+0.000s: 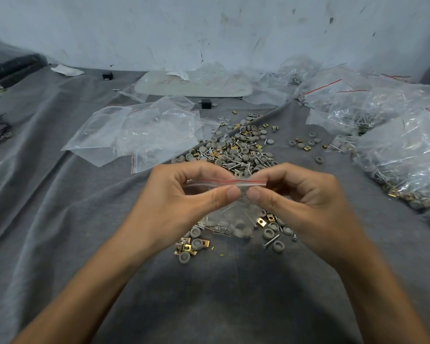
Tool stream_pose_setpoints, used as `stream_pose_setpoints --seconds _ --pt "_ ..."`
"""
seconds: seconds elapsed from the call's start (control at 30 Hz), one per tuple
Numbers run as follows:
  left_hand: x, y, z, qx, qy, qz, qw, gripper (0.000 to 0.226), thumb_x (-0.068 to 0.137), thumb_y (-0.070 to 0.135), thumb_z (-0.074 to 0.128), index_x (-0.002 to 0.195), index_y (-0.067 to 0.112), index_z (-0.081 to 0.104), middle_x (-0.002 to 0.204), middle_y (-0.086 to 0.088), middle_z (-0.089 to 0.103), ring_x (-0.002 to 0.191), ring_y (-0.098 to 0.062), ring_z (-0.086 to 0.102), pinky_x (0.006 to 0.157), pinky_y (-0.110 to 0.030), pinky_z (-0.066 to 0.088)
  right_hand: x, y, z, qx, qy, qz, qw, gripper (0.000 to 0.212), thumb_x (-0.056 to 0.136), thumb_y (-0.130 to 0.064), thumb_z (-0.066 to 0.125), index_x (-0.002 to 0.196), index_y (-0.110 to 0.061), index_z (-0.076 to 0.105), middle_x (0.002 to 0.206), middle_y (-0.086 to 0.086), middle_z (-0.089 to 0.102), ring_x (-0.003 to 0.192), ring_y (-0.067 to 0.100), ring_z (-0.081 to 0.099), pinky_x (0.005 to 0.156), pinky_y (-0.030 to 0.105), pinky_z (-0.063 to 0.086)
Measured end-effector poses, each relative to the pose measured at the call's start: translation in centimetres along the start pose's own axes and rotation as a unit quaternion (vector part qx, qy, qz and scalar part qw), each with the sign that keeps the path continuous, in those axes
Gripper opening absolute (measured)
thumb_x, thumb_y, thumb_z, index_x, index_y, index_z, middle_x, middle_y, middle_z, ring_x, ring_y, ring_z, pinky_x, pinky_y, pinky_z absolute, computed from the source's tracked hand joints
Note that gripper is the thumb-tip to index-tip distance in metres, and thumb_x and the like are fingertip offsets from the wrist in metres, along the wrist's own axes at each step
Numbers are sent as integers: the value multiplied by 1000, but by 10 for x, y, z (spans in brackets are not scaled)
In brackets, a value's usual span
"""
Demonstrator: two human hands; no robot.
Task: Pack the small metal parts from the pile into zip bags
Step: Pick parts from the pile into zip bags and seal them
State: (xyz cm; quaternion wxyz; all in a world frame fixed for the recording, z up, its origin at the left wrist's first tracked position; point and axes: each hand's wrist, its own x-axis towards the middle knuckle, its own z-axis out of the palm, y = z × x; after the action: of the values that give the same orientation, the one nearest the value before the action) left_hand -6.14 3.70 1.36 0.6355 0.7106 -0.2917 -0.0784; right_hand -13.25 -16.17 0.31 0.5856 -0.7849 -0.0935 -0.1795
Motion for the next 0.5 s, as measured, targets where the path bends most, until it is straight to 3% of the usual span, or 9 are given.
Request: stream_pose_setpoints --seconds 0.13,0.27,0.37,0.5 --pt "0 1 -6 21 -28 -9 999 18 77 36 78 93 29 80 88 -7 77 81 -19 71 70 -31 54 0 1 1 6 10 -2 1000 13 82 -28 77 94 -23 77 81 2 75 67 18 65 61 25 52" --pt "1 1 -8 33 -37 -10 999 16 81 37 77 95 30 80 90 -17 74 76 -41 64 70 -42 44 0 2 1 21 1 8 1000 12 83 -29 77 94 -24 78 85 0 76 71 13 65 63 21 52" --pt "0 3 -8 30 -35 -15 999 15 80 38 77 93 31 80 87 -13 75 73 -27 62 69 -38 45 0 1 2 36 -1 14 999 14 82 -30 78 95 -24 78 85 -1 76 71 7 65 63 16 49" --pt "-1 4 -7 6 -26 -21 999 16 78 33 78 92 26 81 86 -5 78 75 -9 65 66 -21 49 -1 0 3 46 1 19 999 17 81 -28 77 98 -24 77 88 3 77 74 10 67 65 19 52"
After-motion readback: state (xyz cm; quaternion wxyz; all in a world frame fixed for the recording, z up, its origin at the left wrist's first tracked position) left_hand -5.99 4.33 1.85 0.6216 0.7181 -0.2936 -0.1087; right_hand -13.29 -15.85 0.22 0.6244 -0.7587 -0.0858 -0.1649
